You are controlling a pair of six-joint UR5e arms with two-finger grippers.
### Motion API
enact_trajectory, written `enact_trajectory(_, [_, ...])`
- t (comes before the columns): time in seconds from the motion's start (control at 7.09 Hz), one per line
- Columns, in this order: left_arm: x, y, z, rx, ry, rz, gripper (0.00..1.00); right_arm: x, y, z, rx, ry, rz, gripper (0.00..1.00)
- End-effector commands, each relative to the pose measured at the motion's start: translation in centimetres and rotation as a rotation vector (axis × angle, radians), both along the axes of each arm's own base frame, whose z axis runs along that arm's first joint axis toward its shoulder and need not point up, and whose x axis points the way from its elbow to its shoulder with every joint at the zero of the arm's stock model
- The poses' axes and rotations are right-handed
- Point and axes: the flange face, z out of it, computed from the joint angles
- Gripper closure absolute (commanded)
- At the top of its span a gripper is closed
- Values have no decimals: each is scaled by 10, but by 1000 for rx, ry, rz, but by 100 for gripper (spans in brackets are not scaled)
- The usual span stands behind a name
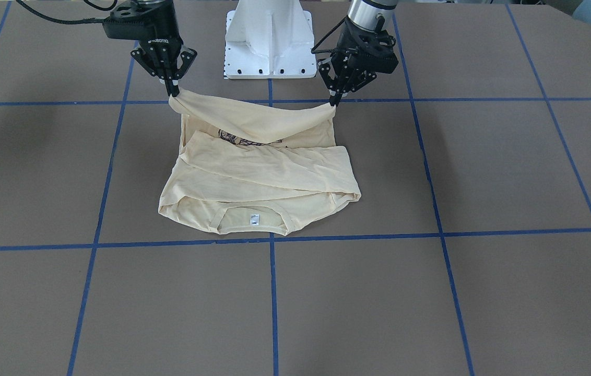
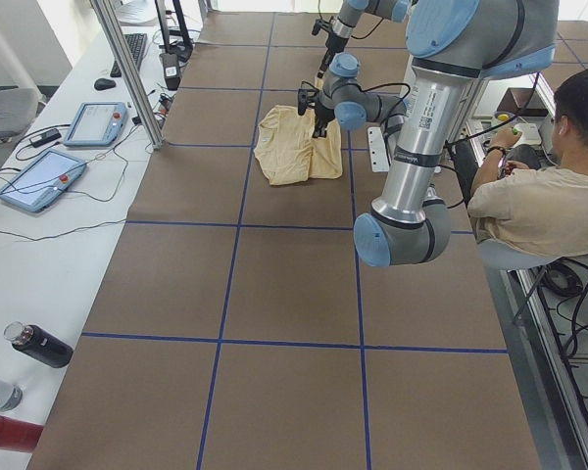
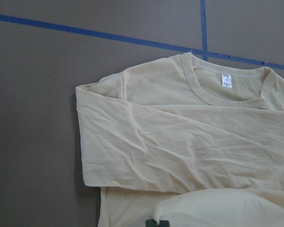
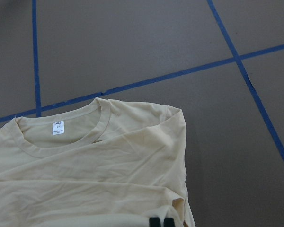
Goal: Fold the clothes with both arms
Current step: 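Lift the hem with both grippers and fold it toward the collar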
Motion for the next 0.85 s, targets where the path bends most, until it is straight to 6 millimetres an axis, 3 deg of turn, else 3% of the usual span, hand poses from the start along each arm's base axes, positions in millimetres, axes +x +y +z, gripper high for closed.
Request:
enact_trajectory(0.0, [17,-36,6,9,-41,-45,100,-12,-52,7,-20,40,15,100])
enact_trajectory(0.14, [31,-54,21,40,-39,-65,100,-20,-72,20,-12,38,23,100])
enact_trajectory(0.42, [62,-96,64,63,-49,-90,100,-49,-116,65,-2,54,33,100])
enact_trajectory(0.71, [82,-110,82,69,-61,-101,100,-71,-139,87,-4,76,37,100])
